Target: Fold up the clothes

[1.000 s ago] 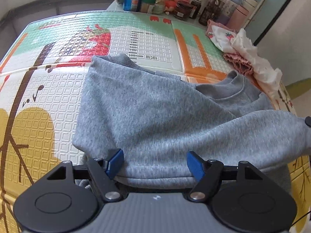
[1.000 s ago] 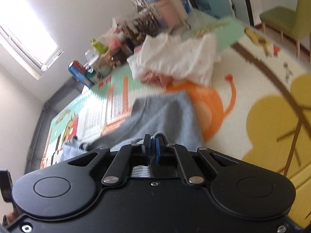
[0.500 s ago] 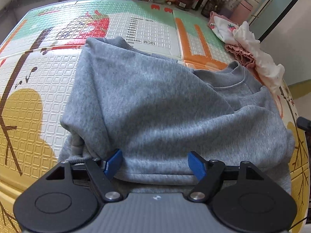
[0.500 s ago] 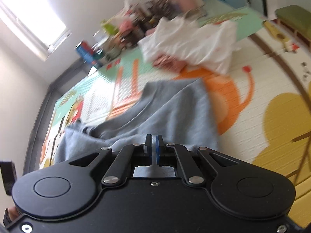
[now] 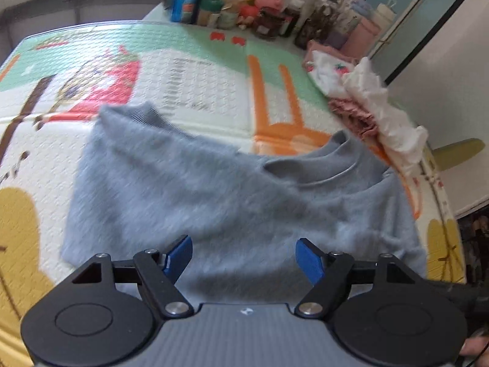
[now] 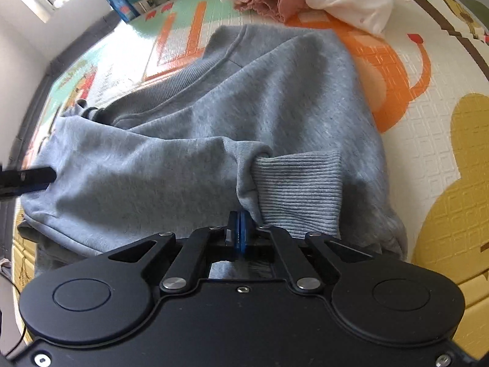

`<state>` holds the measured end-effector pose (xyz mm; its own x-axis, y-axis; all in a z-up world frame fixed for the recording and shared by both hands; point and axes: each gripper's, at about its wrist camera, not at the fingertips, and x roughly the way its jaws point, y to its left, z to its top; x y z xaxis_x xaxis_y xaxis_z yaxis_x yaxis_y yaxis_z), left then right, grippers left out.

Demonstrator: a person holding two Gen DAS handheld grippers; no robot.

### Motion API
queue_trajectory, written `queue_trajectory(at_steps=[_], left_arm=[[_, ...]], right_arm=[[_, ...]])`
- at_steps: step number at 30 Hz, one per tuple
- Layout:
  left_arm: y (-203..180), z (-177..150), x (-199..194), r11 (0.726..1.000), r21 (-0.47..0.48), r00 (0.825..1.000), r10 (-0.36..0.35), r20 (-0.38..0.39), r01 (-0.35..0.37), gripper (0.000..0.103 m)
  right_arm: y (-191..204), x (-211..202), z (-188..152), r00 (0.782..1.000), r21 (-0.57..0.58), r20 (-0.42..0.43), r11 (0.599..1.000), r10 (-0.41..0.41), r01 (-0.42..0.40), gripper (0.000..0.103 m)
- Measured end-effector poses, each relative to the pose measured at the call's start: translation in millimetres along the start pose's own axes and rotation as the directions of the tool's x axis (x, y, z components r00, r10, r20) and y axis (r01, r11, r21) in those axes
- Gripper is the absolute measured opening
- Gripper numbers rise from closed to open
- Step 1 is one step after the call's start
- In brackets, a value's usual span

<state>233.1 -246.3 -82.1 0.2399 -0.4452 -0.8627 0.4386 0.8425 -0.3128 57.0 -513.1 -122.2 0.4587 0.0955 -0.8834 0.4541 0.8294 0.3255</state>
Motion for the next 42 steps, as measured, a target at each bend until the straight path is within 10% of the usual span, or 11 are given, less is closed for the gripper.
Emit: queue_trajectory(at_steps=[7,15,23,35,42], left_arm=[[-24,17,29,0.999,0.037,0.999,-0.025,-0.047,0.027,0.077],[-1,25,60,0.988,-0.005,0.987,0.157,-0.044,-0.157,0.071],[29,30,60,0.98,-0.079,0.984,0.18,-0.011,-0.181,0.071],[28,18,22,0.99,-0.046,0.991,0.134,0.02,-0.133,0.068],[26,-21,-16,0.998,-0.002,0.996,0.058,0.06,-0.058,0.074]], right_arm=[[-5,-5,-4,1.0,0.021,-0.002,1.0,0.001,-0.001,0.0],[-11,-8,7,0.999,0.037,0.029,0.999,-0.019,0.018,0.0],[-20,-13,14,0.997,0.054,0.052,0.997,-0.051,0.049,0.0],[-25,-17,17,0.995,0.137,0.073,0.989,-0.071,0.06,0.001],[-13,-55,9,0.981,0.114,0.183,0.993,-0.057,0.037,0.023]])
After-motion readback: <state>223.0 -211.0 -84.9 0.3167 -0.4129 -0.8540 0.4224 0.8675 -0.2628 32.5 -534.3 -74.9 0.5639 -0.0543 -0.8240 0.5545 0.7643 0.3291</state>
